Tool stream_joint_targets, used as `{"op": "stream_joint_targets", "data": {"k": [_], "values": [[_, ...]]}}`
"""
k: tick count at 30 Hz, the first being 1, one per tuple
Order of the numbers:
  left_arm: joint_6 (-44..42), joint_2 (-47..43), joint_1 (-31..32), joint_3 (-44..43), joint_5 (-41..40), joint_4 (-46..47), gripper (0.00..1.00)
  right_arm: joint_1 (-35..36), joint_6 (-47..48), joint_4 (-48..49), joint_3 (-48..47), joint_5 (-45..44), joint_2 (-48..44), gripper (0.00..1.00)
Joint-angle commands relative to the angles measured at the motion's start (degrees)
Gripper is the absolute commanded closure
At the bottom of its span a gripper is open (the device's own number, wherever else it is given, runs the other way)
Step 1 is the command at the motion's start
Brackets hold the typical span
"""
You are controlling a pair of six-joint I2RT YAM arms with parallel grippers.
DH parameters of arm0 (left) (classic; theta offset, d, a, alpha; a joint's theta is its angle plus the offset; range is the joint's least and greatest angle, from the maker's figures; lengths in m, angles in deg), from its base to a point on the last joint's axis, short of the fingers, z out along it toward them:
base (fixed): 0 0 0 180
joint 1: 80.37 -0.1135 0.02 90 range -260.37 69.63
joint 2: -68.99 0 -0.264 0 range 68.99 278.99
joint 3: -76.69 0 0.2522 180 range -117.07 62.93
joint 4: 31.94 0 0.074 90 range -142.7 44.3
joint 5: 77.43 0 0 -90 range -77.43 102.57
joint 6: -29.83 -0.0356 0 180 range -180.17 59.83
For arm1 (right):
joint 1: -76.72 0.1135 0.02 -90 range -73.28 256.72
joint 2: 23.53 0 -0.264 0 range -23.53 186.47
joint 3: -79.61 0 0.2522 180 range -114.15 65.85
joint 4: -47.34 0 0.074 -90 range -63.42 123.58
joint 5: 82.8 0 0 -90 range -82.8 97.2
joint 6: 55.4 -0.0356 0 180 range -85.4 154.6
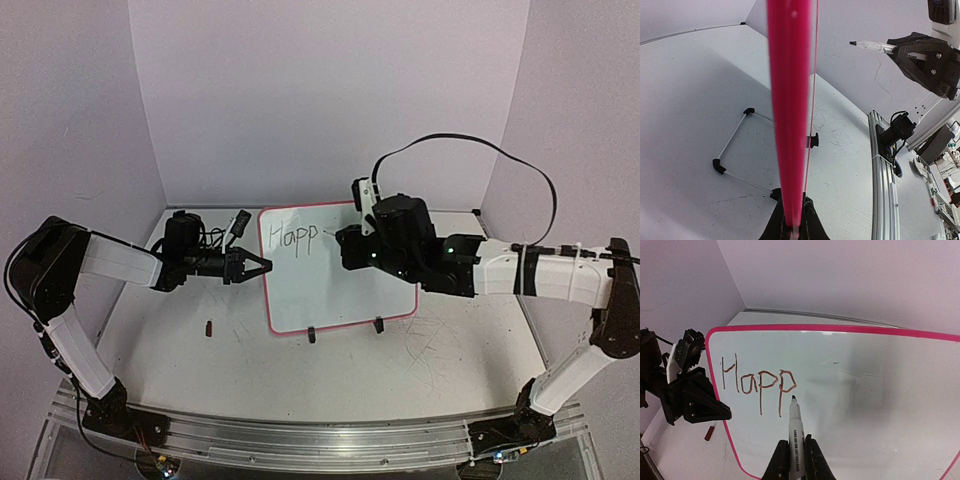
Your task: Write a sentence on the whiteboard
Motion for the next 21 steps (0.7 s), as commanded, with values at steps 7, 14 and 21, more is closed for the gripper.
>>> {"op": "stream_joint_targets", "data": {"k": [7, 14, 21], "values": [[-2.8, -1.9, 0.4, -0.4, -3.1, -2.8, 1.0, -0.3, 5.6, 1.8, 0.6, -1.6, -2.2, 1.0], [-2.9, -1.8, 0.5, -0.9, -3.5, -3.3, 1.0, -0.2, 7.0, 1.6, -0.1, -0.8, -1.3, 1.0], [-2.8, -1.5, 0.5, -1.3, -3.6, -3.7, 1.0, -0.2, 6.3, 1.6, -2.0, 0.7, 1.1, 1.0]]}}
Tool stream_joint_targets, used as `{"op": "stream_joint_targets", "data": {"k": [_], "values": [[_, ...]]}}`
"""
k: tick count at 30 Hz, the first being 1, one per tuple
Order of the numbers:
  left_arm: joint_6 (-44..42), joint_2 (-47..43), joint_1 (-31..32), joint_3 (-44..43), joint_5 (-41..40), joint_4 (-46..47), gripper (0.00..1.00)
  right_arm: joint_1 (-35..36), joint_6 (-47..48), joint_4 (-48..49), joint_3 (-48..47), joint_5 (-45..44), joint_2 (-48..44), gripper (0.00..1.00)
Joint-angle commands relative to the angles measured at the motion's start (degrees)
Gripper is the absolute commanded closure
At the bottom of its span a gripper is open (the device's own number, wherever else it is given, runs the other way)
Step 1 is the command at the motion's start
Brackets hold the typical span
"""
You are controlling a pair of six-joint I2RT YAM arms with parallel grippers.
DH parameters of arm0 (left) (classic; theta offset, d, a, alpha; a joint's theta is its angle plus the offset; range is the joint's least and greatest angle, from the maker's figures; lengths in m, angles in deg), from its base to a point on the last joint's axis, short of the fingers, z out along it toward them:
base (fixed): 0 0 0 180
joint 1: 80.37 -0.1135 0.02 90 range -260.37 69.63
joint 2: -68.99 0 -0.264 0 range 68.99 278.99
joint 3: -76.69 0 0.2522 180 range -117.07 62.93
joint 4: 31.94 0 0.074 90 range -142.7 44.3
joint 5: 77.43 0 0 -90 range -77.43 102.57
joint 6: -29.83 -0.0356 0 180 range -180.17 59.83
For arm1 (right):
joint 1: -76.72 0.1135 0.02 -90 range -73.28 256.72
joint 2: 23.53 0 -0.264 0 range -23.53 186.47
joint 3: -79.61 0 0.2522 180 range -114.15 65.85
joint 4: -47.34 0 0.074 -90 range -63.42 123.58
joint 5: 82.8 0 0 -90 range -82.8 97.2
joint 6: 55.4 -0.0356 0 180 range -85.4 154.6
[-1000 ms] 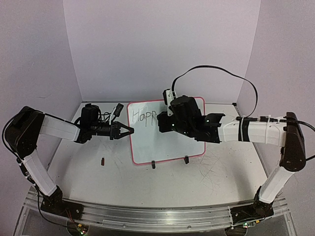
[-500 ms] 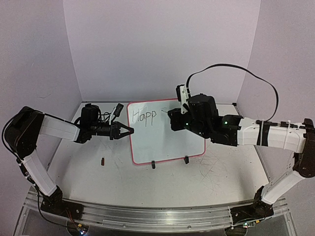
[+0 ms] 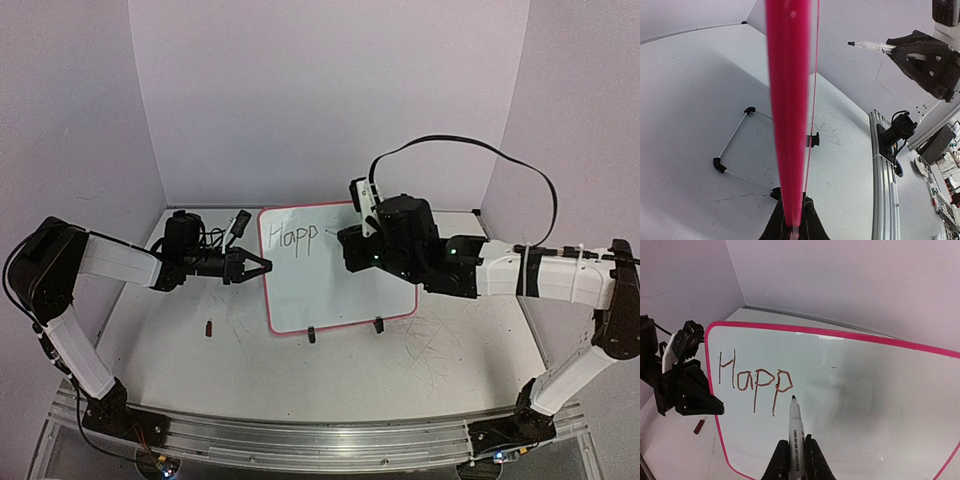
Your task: Write a sentence on the whiteboard
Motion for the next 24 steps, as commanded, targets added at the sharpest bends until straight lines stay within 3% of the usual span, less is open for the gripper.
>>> {"op": "stream_joint_targets", "data": {"k": [1, 24], "values": [[-2.3, -1.0, 0.3, -1.2, -3.2, -2.5, 1.0, -0.3, 0.3, 0.9, -2.9, 0.6, 1.7, 1.0], [-2.9, -0.5, 0.3, -1.6, -3.2, -3.0, 1.0, -0.8, -0.4, 1.0, -7.6, -4.2, 6.0, 1.0]]}}
